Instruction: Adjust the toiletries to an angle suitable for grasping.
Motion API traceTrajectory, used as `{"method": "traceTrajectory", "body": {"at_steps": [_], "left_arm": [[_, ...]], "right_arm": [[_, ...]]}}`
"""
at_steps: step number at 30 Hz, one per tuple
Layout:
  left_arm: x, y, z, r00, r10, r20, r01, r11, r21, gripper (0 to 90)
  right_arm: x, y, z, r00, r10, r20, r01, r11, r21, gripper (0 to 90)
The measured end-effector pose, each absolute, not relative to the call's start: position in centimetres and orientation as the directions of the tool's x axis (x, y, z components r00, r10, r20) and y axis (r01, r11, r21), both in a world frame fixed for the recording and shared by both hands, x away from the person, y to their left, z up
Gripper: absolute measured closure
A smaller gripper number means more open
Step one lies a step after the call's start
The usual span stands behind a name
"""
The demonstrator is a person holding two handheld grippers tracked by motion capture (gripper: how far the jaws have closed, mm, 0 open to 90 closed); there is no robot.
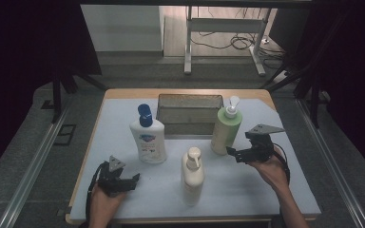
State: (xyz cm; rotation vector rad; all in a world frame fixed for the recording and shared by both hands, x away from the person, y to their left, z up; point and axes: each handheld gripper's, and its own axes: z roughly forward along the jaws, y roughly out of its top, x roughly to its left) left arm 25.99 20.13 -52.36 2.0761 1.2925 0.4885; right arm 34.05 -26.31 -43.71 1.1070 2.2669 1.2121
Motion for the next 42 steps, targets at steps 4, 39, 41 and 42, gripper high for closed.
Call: {"method": "traceTrajectory", "body": {"at_steps": [4, 39, 41, 42], "left_arm": [[26.0, 20.1, -52.4, 0.449, 0.893, -0.020, 0.657, -0.315, 0.685, 14.8], [26.0, 20.1, -52.4, 0.448, 0.894, -0.021, 0.658, -0.314, 0.684, 14.8], [26.0, 20.1, -52.4, 0.448, 0.894, -0.021, 0.658, -0.314, 0.684, 14.8], [26.0, 20.1, -52.4, 0.448, 0.894, -0.021, 0.658, -0.315, 0.684, 14.8]], "right_arm": [[34.7, -26.0, -43.2, -0.635, 0.769, 0.069, 0.476, 0.320, 0.819, 0.0], [38.8, -22.0, -42.6, -0.604, 0.796, -0.015, 0.435, 0.345, 0.832, 4.9], [38.8, -22.0, -42.5, -0.597, 0.802, -0.008, 0.435, 0.333, 0.836, 8.6], [38.8, -22.2, -42.4, -0.594, 0.804, -0.008, 0.434, 0.329, 0.839, 11.0]]}}
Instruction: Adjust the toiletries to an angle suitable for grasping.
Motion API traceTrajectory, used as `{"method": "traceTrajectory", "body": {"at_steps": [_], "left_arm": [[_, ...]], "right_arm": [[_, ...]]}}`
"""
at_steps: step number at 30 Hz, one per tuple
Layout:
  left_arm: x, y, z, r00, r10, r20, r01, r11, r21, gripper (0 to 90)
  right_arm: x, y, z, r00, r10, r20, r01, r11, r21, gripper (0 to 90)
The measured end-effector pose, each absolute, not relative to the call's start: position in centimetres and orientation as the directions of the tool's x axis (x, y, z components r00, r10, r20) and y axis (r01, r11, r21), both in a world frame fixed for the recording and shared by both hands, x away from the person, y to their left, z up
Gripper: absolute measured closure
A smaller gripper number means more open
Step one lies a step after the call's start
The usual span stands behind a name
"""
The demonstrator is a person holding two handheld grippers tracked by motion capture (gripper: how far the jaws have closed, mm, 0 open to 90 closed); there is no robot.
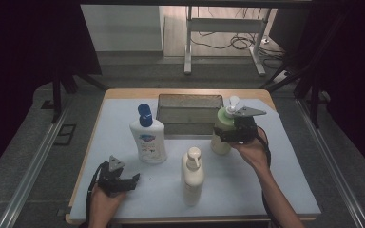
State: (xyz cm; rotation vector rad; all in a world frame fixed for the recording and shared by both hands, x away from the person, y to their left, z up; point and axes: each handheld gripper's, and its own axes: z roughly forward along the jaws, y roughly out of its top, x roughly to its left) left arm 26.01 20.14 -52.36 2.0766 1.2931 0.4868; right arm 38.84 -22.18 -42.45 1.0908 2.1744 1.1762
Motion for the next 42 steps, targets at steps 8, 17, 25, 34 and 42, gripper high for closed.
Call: {"method": "traceTrajectory", "body": {"at_steps": [8, 17, 25, 34, 42], "left_arm": [[26.0, 20.1, -52.4, 0.448, 0.894, -0.021, 0.658, -0.314, 0.684, 14.8], [26.0, 20.1, -52.4, 0.448, 0.894, -0.021, 0.658, -0.314, 0.684, 14.8], [26.0, 20.1, -52.4, 0.448, 0.894, -0.021, 0.658, -0.314, 0.684, 14.9], [26.0, 20.1, -52.4, 0.448, 0.894, -0.021, 0.658, -0.315, 0.684, 14.8], [26.0, 20.1, -52.4, 0.449, 0.893, -0.020, 0.658, -0.315, 0.684, 14.8]], "right_arm": [[38.7, -22.3, -42.4, -0.586, 0.810, -0.005, 0.439, 0.322, 0.839, 12.1], [38.6, -21.9, -42.0, -0.583, 0.812, -0.018, 0.451, 0.342, 0.824, 12.4], [38.2, -21.9, -41.0, -0.605, 0.796, -0.002, 0.445, 0.340, 0.828, 12.5], [37.5, -21.7, -39.9, -0.633, 0.774, 0.000, 0.435, 0.355, 0.828, 12.5], [37.4, -21.5, -39.0, -0.644, 0.765, 0.008, 0.433, 0.356, 0.828, 12.5]]}}
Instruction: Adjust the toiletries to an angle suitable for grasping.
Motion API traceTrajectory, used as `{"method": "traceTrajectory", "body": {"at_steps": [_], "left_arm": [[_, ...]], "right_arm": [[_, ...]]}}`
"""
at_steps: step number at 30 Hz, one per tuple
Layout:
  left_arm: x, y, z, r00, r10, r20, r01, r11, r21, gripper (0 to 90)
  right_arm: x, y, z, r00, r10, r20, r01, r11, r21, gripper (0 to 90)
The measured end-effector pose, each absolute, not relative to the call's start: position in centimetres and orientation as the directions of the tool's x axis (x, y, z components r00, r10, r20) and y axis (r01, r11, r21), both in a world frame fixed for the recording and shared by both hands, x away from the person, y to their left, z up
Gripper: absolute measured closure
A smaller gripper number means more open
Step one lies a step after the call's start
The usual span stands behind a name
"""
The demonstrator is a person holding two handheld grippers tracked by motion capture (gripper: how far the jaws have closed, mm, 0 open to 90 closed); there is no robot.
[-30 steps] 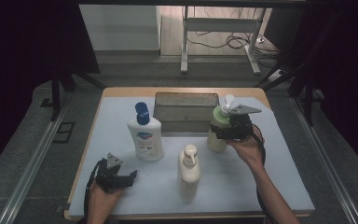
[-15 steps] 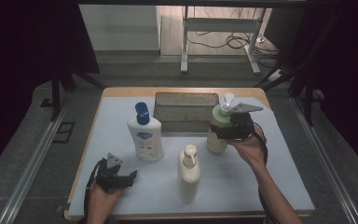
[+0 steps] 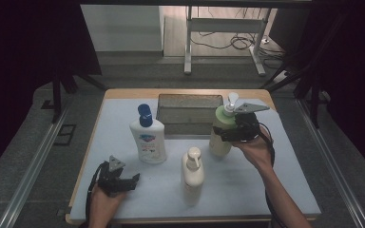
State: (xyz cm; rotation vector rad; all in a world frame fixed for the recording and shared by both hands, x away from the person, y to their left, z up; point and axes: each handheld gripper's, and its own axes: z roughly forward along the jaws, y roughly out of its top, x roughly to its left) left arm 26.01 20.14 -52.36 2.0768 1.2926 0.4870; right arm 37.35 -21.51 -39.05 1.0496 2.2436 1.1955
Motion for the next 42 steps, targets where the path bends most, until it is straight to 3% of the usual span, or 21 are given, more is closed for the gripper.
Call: {"method": "traceTrajectory", "body": {"at_steps": [42], "left_arm": [[26.0, 20.1, -52.4, 0.448, 0.894, -0.024, 0.657, -0.311, 0.686, 14.8]], "right_arm": [[38.5, -15.7, -35.4, -0.733, 0.679, 0.040, 0.396, 0.379, 0.836, 12.5]]}}
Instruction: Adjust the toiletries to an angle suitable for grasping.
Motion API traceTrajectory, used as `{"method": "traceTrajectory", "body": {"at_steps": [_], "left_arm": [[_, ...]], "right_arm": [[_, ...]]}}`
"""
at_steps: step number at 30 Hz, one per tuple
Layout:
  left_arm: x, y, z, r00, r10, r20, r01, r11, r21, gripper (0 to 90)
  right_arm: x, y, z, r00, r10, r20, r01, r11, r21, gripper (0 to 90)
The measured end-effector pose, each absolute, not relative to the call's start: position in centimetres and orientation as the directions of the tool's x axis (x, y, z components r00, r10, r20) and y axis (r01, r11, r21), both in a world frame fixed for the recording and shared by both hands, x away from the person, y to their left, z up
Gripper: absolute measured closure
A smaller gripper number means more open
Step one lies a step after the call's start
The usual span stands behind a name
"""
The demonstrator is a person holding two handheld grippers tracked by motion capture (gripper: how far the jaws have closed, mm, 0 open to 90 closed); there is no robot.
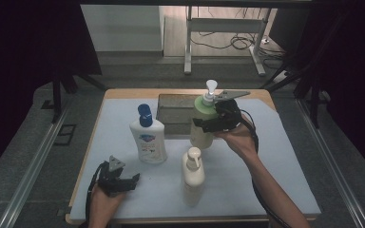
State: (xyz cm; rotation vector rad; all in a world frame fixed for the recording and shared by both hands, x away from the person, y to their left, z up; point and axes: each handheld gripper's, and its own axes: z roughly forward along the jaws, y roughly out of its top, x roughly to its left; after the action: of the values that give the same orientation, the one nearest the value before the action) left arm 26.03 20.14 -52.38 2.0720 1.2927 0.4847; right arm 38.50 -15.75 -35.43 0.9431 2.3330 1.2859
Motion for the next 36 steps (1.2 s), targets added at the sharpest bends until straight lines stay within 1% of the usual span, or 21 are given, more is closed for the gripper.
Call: {"method": "traceTrajectory", "body": {"at_steps": [8, 23, 36], "left_arm": [[26.0, 20.1, -52.4, 0.448, 0.894, -0.024, 0.657, -0.311, 0.686, 14.8], [26.0, 20.1, -52.4, 0.448, 0.894, -0.024, 0.658, -0.311, 0.686, 14.8], [26.0, 20.1, -52.4, 0.448, 0.894, -0.025, 0.658, -0.310, 0.687, 14.8]], "right_arm": [[39.2, -14.2, -34.5, -0.748, 0.663, 0.025, 0.374, 0.391, 0.841, 12.6], [41.0, -12.2, -33.6, -0.753, 0.658, 0.033, 0.372, 0.383, 0.845, 12.6], [43.2, -10.3, -33.8, -0.743, 0.669, 0.037, 0.378, 0.373, 0.848, 12.6]]}}
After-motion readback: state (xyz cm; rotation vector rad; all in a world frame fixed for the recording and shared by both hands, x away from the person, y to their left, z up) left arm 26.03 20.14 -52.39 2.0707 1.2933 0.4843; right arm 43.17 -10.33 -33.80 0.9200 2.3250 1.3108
